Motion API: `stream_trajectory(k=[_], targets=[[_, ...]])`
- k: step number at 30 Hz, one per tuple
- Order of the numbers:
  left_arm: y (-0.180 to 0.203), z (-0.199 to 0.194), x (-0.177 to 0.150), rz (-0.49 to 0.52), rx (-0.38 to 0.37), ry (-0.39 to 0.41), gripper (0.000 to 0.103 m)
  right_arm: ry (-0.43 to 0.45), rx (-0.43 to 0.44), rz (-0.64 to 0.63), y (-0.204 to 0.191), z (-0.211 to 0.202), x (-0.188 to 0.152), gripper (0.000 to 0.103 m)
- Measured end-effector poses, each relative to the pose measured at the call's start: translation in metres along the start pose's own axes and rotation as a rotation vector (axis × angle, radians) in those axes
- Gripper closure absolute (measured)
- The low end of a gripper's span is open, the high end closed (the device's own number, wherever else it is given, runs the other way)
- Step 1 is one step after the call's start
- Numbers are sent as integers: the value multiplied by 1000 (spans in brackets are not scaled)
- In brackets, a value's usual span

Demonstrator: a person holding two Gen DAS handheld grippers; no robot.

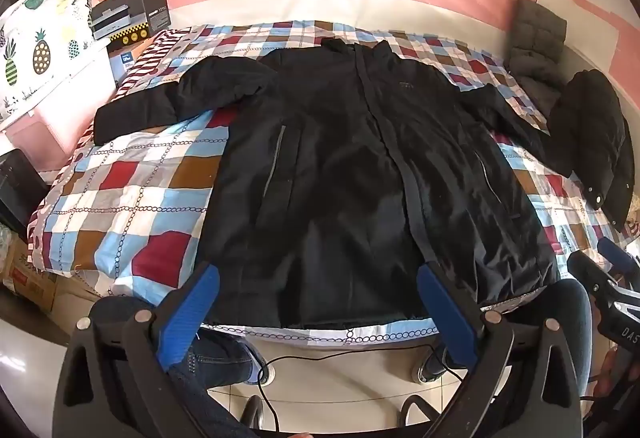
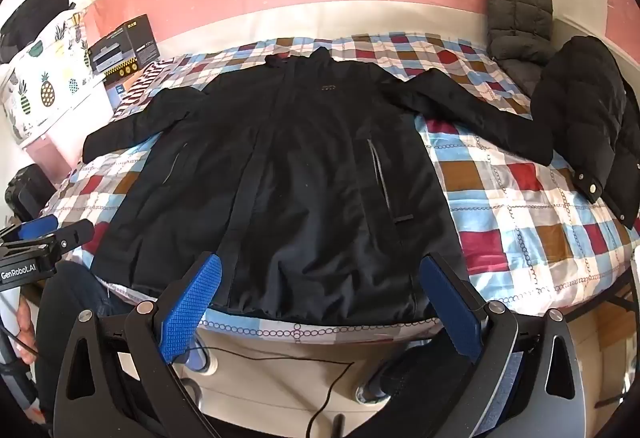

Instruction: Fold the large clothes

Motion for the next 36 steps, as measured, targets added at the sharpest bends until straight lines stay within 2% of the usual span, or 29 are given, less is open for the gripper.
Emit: stream_trajectory(k=[8,17,36], targets=[[-1,0,-9,-11,-7,-1,2,-6,-4,-4,-3,2,1,3],[0,6,-1,-6,-2,-33,2,-21,11,-14,-8,7,2,3],[0,13,-3,2,6,-46,2,-31,12,-19,-10,11,2,3]])
Point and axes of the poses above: each gripper's, at about its wrist camera, not at the fingertips, and z roughly the way its jaws point, y to its right, x to its top, the point moved 5 cm from there along z, roughly the way its jaws point, and after that the axes turned 6 degrees about -z, right-handed, at the moved point
